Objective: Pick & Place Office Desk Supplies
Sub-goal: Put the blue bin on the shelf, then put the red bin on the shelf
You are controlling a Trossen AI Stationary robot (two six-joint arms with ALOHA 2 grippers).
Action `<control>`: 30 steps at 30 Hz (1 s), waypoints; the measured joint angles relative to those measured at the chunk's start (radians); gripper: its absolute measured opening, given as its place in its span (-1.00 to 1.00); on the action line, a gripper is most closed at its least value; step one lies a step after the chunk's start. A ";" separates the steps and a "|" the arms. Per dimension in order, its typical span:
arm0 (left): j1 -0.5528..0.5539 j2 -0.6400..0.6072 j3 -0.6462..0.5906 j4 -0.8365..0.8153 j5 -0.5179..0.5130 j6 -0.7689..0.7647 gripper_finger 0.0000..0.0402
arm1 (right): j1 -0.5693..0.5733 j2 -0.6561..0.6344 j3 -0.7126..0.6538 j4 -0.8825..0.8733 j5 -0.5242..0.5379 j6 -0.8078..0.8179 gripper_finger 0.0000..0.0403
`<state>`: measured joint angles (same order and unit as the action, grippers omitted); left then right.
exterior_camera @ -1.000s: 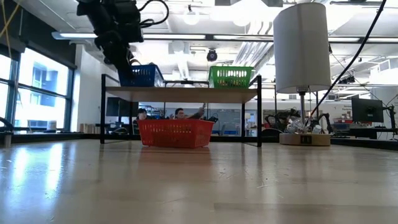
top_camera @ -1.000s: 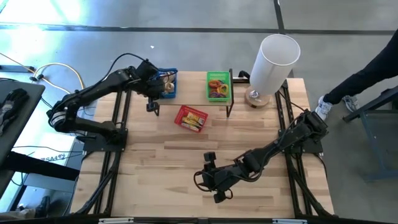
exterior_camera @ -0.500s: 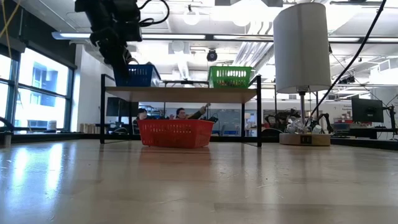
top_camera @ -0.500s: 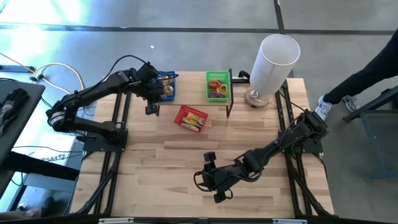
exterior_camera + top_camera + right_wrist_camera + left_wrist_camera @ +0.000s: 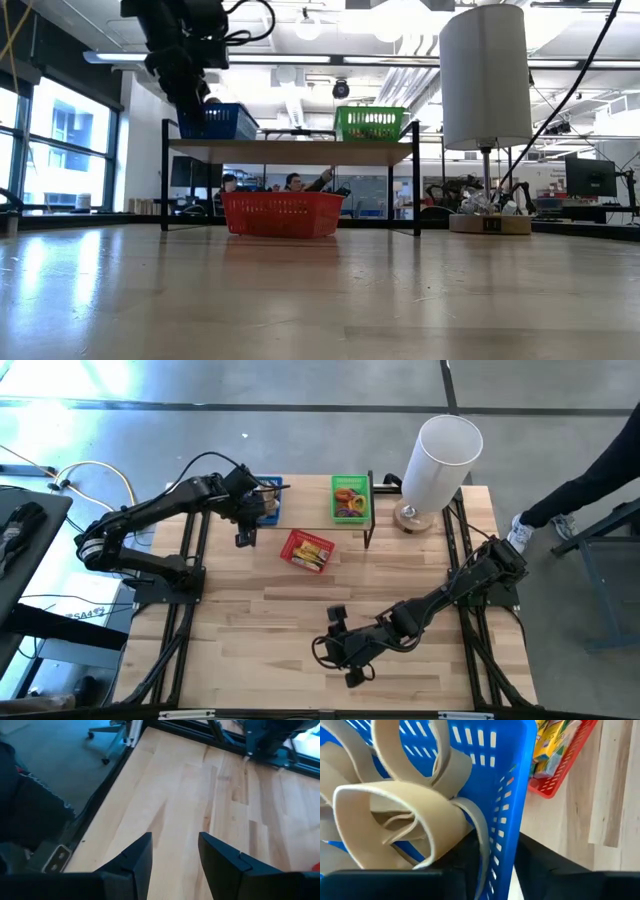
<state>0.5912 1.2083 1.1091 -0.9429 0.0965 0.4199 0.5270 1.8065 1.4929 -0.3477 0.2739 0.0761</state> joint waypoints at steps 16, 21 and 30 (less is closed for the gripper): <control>-0.081 -0.089 0.000 0.048 -0.128 0.028 -0.38 | 0.000 0.000 0.000 0.000 -0.021 -0.002 -0.27; -0.130 -0.135 0.000 0.103 -0.202 0.037 -0.38 | 0.000 0.000 0.000 0.000 -0.020 -0.002 -0.27; -0.271 -0.246 0.000 0.139 -0.291 -0.036 -0.38 | 0.000 0.000 0.000 -0.005 -0.021 -0.002 -0.27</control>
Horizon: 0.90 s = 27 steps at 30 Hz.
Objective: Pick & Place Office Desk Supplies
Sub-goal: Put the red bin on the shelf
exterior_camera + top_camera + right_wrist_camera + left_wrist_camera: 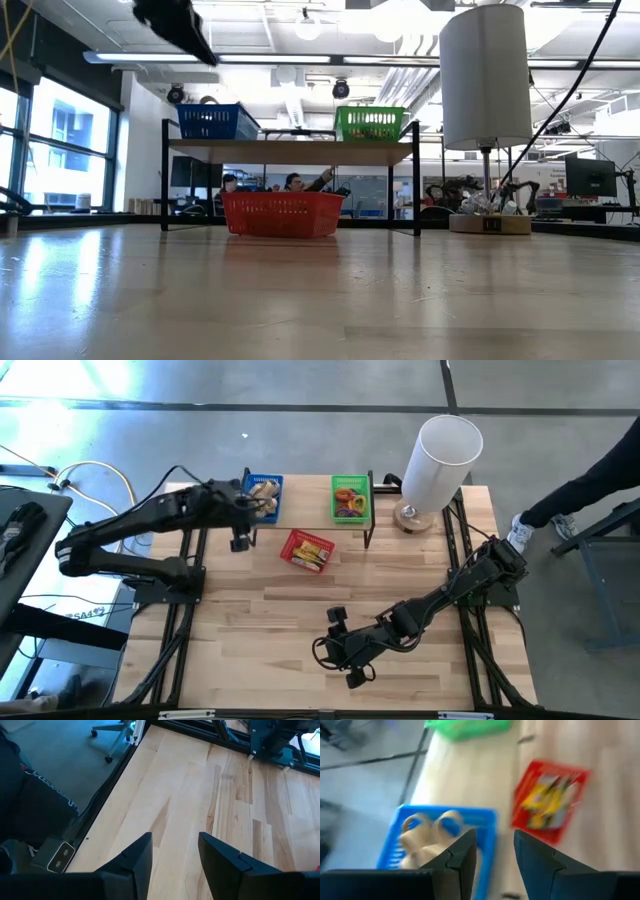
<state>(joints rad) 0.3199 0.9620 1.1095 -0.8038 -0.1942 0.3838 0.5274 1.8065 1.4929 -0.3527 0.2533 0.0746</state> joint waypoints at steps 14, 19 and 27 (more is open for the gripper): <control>-0.270 0.090 -0.063 0.000 0.219 -0.224 -0.38 | 0.001 0.000 0.000 -0.055 -0.002 0.009 -0.27; -0.296 0.193 -0.118 0.101 0.209 -0.220 -0.38 | 0.003 0.000 0.000 -0.061 -0.002 0.011 -0.27; -0.281 0.332 -0.173 0.258 0.109 -0.172 -0.38 | 0.003 0.000 0.000 -0.066 -0.057 0.035 -0.27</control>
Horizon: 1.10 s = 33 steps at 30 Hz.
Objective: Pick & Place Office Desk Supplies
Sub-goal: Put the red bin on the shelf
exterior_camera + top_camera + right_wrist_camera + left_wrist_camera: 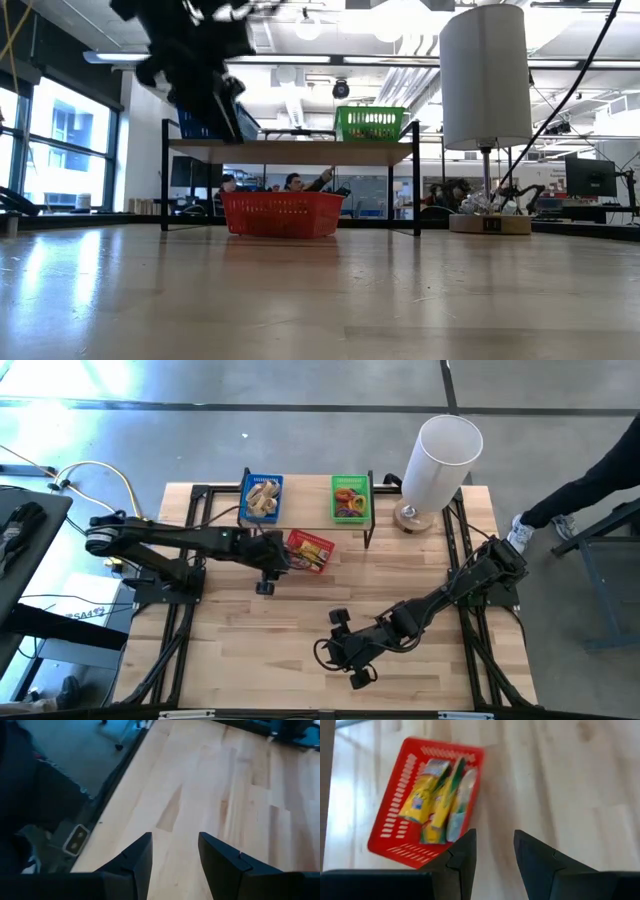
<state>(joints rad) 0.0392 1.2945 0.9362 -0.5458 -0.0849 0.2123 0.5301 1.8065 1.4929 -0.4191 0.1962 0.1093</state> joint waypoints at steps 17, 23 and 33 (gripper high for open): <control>0.092 0.225 -0.024 0.167 -0.051 0.060 -0.38 | 0.000 0.000 0.000 -0.001 -0.017 0.000 -0.27; 0.108 0.257 -0.027 0.169 -0.045 0.061 -0.38 | 0.000 0.000 0.000 -0.005 -0.016 0.000 -0.27; 0.075 0.305 -0.028 0.164 -0.045 0.058 -0.54 | 0.000 0.000 0.000 -0.015 -0.017 0.002 -0.27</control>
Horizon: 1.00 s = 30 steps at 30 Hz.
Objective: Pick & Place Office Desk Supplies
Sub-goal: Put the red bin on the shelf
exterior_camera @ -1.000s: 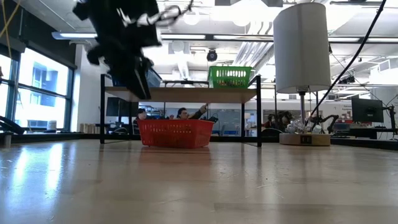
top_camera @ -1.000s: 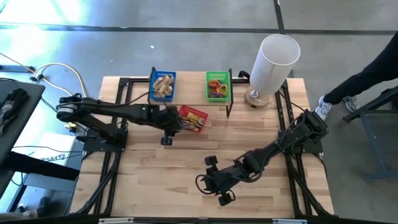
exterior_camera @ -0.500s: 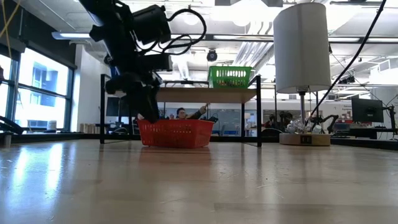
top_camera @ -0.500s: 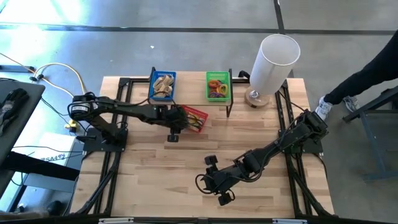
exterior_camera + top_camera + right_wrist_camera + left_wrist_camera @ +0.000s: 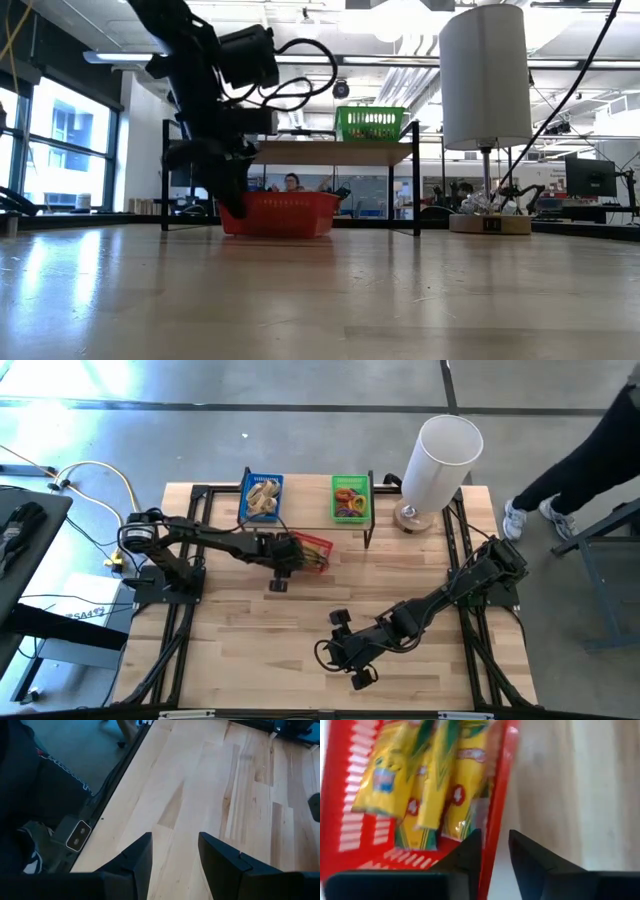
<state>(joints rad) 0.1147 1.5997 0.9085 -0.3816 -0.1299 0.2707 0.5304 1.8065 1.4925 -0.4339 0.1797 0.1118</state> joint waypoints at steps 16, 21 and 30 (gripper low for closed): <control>-0.231 -0.009 0.000 -0.100 -0.060 0.004 -0.99 | 0.000 0.000 0.000 -0.050 0.002 0.023 -0.27; -0.339 -0.061 -0.002 -0.160 -0.047 0.066 -0.99 | -0.010 0.019 0.001 -0.138 0.009 0.014 -0.27; -0.478 -0.155 -0.001 -0.141 -0.011 0.129 -1.00 | -0.062 0.152 -0.002 -0.116 0.129 -0.299 -0.27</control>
<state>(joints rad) -0.3636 1.4442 0.9076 -0.5228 -0.1409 0.4000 0.4688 1.9584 1.4910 -0.5500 0.3082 -0.1870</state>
